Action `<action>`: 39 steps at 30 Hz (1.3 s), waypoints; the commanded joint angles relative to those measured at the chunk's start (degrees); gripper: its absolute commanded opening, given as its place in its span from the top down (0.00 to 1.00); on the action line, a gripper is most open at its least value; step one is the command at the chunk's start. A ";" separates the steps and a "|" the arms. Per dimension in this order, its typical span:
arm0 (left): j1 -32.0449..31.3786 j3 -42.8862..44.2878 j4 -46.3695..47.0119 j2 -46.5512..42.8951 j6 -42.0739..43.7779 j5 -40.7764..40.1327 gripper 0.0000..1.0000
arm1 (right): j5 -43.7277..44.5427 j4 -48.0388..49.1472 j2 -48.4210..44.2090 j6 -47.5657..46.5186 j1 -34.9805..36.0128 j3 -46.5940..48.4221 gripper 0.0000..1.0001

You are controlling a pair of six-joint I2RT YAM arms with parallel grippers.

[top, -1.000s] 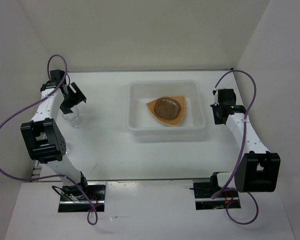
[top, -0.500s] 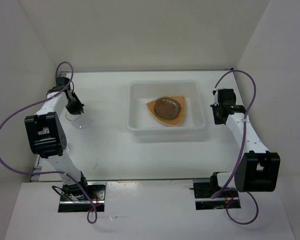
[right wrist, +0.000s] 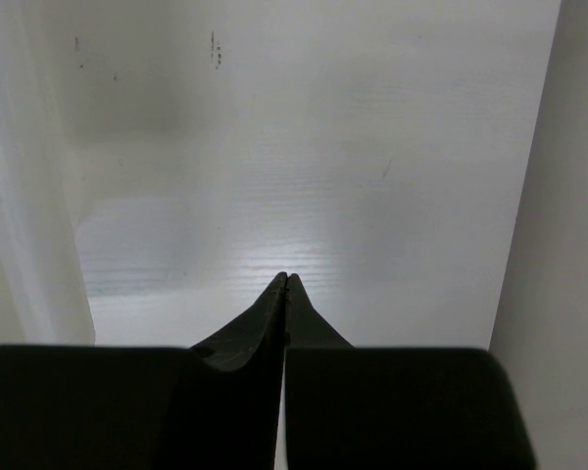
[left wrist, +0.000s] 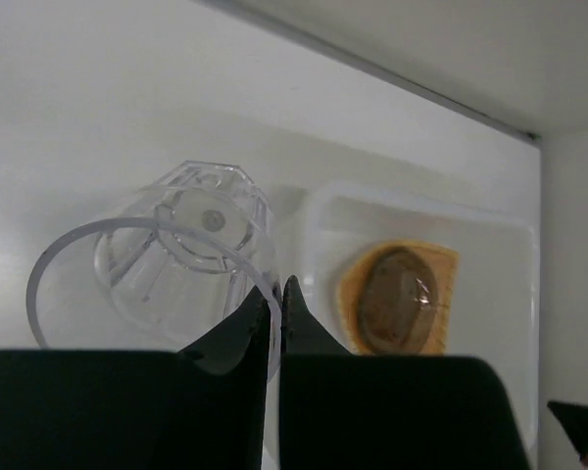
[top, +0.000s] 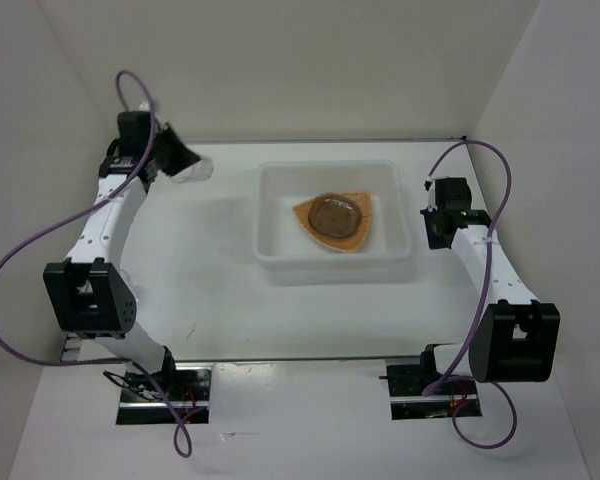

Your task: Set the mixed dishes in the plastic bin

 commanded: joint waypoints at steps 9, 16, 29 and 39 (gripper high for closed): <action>-27.40 39.95 -22.57 24.83 19.58 -3.24 1.00 | -0.43 1.90 -0.23 0.76 -0.26 -0.81 0.99; -33.65 39.96 -27.15 31.25 21.61 -10.98 1.00 | -0.43 2.43 -0.23 0.76 -0.26 -0.81 0.99; -36.46 39.43 -28.38 37.32 22.67 -16.79 1.00 | 0.10 2.43 -0.23 0.76 -0.26 -0.81 0.99; -36.46 38.82 -28.91 38.55 22.67 -17.92 0.92 | 0.10 2.43 -0.23 0.76 -0.26 -0.81 0.99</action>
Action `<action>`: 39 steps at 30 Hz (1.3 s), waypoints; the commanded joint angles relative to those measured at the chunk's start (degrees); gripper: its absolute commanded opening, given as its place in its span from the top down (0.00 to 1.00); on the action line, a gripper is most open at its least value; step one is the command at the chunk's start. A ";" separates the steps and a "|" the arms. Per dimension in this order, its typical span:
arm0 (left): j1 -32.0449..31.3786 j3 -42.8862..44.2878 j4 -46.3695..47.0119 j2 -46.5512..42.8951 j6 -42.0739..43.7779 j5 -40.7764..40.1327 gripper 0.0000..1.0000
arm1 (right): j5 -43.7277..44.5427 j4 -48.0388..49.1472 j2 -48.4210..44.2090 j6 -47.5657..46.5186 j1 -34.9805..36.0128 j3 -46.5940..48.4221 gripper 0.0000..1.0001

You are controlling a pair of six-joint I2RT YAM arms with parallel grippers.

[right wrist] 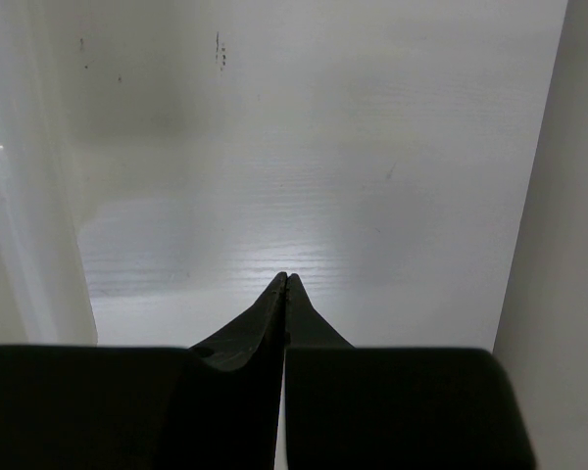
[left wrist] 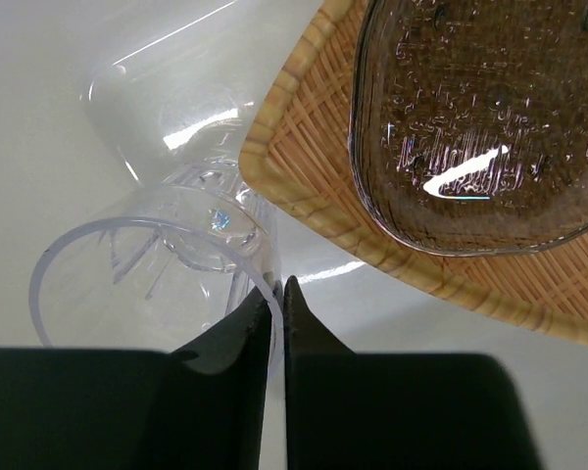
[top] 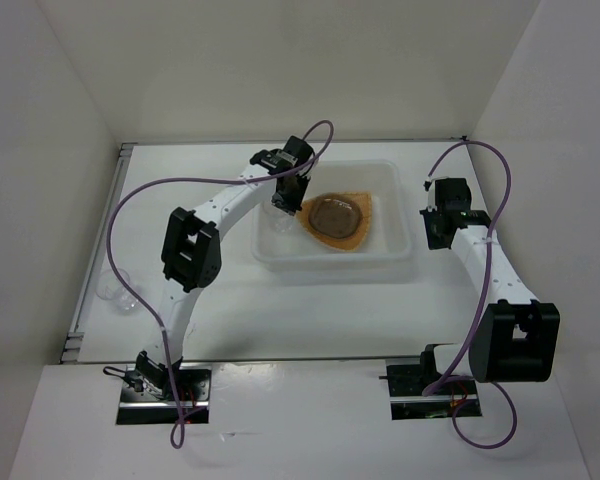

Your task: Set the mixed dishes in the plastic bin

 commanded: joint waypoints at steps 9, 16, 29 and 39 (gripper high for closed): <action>0.02 10.24 -2.51 -9.11 -4.04 -13.49 0.10 | 0.67 2.04 -0.25 0.76 -0.26 -0.55 0.90; 5.28 -0.43 -14.72 -24.22 -14.40 -34.25 0.00 | 0.05 2.04 -0.25 0.76 0.27 -0.55 0.73; 33.58 -50.82 -5.78 -52.00 -17.94 -16.76 0.00 | -1.61 1.42 1.94 0.24 1.32 -0.55 0.70; 44.57 -56.80 0.64 -50.52 -15.91 -11.23 0.00 | -1.62 1.42 1.95 0.24 1.32 -0.55 0.68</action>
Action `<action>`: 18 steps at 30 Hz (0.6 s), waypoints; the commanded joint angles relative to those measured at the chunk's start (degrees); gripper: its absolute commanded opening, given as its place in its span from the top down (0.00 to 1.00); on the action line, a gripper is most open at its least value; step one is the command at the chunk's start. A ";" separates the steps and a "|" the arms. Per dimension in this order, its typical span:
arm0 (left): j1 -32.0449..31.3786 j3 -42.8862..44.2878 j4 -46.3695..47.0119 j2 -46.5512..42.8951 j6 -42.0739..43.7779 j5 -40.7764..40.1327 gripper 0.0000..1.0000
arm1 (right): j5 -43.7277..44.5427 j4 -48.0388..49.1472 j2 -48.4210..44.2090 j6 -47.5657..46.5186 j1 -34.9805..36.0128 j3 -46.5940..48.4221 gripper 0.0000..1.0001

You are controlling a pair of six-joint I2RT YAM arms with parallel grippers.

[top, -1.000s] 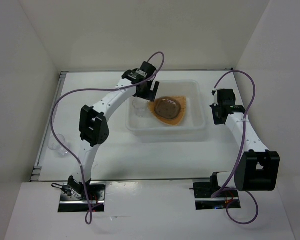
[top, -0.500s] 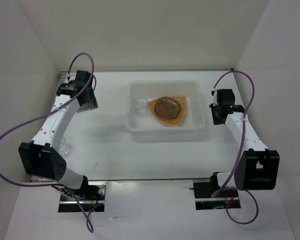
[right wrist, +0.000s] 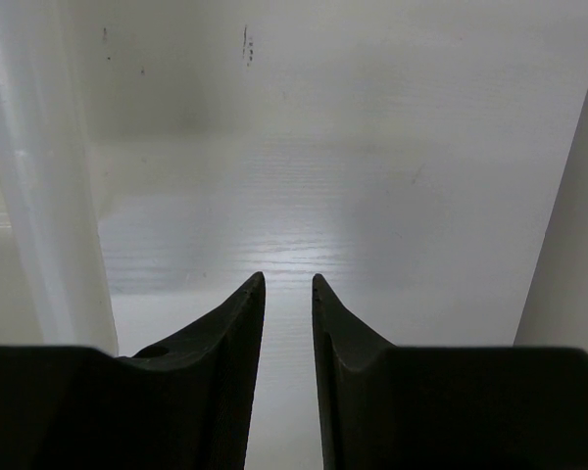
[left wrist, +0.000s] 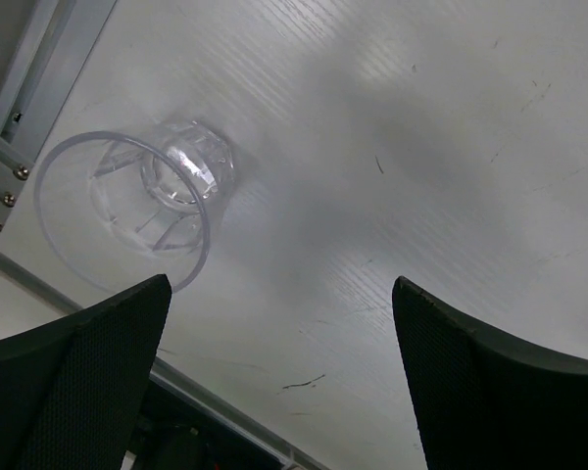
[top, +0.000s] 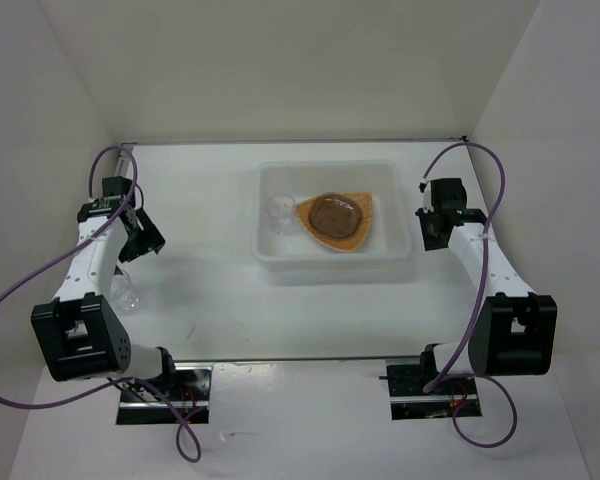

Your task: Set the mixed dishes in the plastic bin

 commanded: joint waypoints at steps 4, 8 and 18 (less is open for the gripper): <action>2.38 -2.78 4.79 3.84 1.21 3.45 0.05 | 0.46 1.35 0.02 0.10 0.49 -0.52 0.68; 4.13 -2.78 6.02 6.49 1.73 3.98 0.05 | 0.46 1.35 -0.50 0.10 0.49 -0.52 0.68; 5.98 -3.30 7.69 11.15 2.96 5.65 0.23 | 0.46 1.35 -0.50 0.10 0.49 -0.52 0.68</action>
